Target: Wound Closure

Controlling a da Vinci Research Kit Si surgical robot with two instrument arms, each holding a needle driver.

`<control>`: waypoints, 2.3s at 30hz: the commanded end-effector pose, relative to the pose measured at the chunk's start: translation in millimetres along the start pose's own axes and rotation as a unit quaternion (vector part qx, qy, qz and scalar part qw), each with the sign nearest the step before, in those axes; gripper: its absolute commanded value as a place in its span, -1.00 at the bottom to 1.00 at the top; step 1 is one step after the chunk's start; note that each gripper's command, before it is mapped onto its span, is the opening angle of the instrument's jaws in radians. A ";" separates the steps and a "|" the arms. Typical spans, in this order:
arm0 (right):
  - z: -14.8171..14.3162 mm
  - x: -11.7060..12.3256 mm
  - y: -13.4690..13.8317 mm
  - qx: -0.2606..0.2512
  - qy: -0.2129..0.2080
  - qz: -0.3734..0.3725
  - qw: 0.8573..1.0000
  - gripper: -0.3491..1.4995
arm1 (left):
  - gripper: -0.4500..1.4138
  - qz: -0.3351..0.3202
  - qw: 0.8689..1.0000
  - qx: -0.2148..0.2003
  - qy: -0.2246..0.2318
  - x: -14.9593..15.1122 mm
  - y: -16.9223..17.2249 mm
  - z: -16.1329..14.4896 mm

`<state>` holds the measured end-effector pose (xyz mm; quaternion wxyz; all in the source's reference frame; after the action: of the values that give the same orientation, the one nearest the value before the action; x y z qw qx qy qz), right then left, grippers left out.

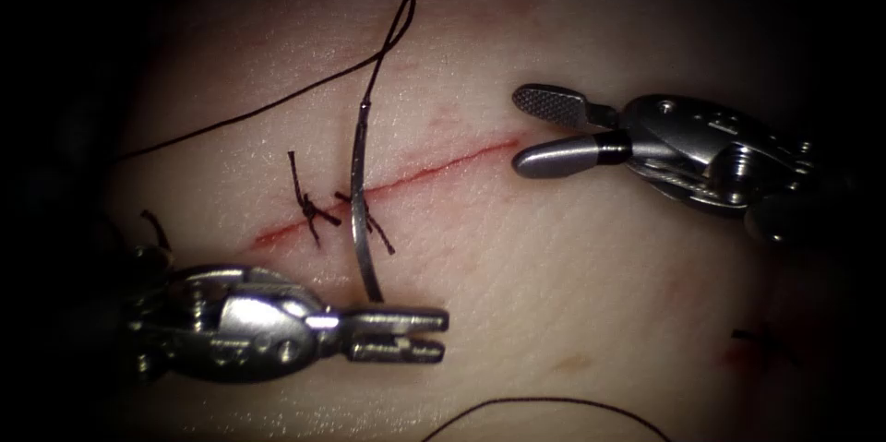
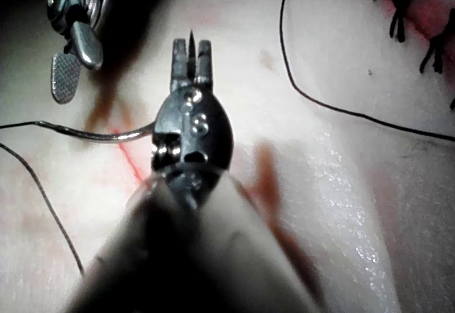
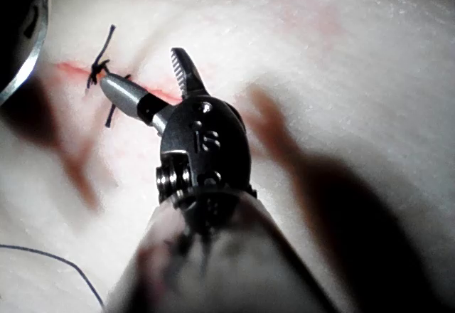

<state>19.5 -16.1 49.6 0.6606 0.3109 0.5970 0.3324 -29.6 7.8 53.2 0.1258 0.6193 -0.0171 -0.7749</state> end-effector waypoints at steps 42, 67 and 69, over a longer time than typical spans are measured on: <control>7.1 -1.1 -4.9 0.118 -0.001 0.139 0.983 -0.04 | -1.00 0.047 0.999 -0.005 0.002 -1.6 -0.5 3.2; 8.1 -2.6 -4.9 0.120 0.026 0.135 0.983 0.35 | -1.00 0.047 0.999 -0.005 0.002 -1.3 -0.5 3.3; 8.2 -2.7 -4.9 0.121 0.027 0.135 0.983 0.47 | -1.00 0.047 0.999 -0.005 0.002 -1.3 -0.5 3.3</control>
<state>27.1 -20.7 47.6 0.5518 0.4558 0.6032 0.3520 -32.1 7.9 54.6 0.1643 0.6190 -0.0421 -0.7669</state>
